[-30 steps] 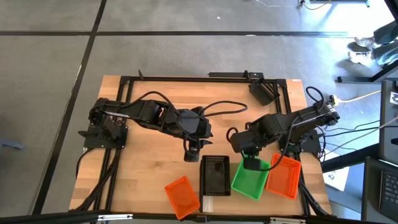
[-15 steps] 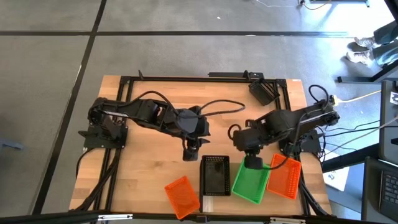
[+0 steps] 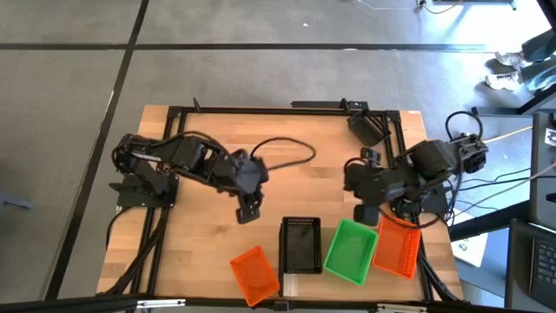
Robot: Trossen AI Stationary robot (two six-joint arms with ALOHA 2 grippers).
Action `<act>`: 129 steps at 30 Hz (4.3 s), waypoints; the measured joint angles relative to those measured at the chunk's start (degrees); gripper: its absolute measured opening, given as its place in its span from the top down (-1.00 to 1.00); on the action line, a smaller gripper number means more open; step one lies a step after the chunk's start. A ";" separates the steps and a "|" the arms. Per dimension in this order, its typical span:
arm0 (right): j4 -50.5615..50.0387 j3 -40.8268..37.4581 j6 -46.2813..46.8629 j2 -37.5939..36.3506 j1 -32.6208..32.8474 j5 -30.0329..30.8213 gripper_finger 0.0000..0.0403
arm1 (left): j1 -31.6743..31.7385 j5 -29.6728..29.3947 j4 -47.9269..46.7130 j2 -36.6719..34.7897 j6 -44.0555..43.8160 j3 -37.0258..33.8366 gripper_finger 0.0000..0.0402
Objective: Stack baskets on shelf by color
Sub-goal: Stack the orange bin on the stacked orange bins on the shelf
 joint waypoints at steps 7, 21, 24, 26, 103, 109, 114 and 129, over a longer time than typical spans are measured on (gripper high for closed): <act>0.10 -0.12 -0.90 -4.20 3.37 0.18 1.00 | -5.63 4.62 -8.02 0.63 -19.50 0.02 0.46; 0.22 -0.19 -1.36 -7.45 9.48 0.05 1.00 | -14.26 9.60 1.57 2.31 -48.30 -16.80 0.48; 0.98 -0.19 -2.27 -7.43 10.28 -1.14 1.00 | -14.19 10.25 10.19 2.12 -49.17 -22.98 0.47; 2.07 -0.19 -3.86 -7.43 10.60 -2.38 1.00 | -14.19 10.33 15.55 2.21 -49.15 -27.50 0.46; 5.33 -0.21 -3.94 -7.36 9.54 -5.33 0.97 | -16.90 -2.57 -14.36 1.55 -31.75 -7.96 1.00; 9.02 -0.21 -4.01 -7.32 7.67 -0.49 0.73 | -12.09 -19.53 -15.00 1.35 -24.45 -2.88 1.00; 12.34 -0.21 -4.19 -7.31 5.71 9.96 0.53 | -7.29 -34.51 -14.96 1.31 -18.01 -1.77 1.00; 28.48 -0.21 -27.10 1.93 -0.87 35.71 0.48 | 3.17 -51.58 6.80 1.34 5.45 -1.79 1.00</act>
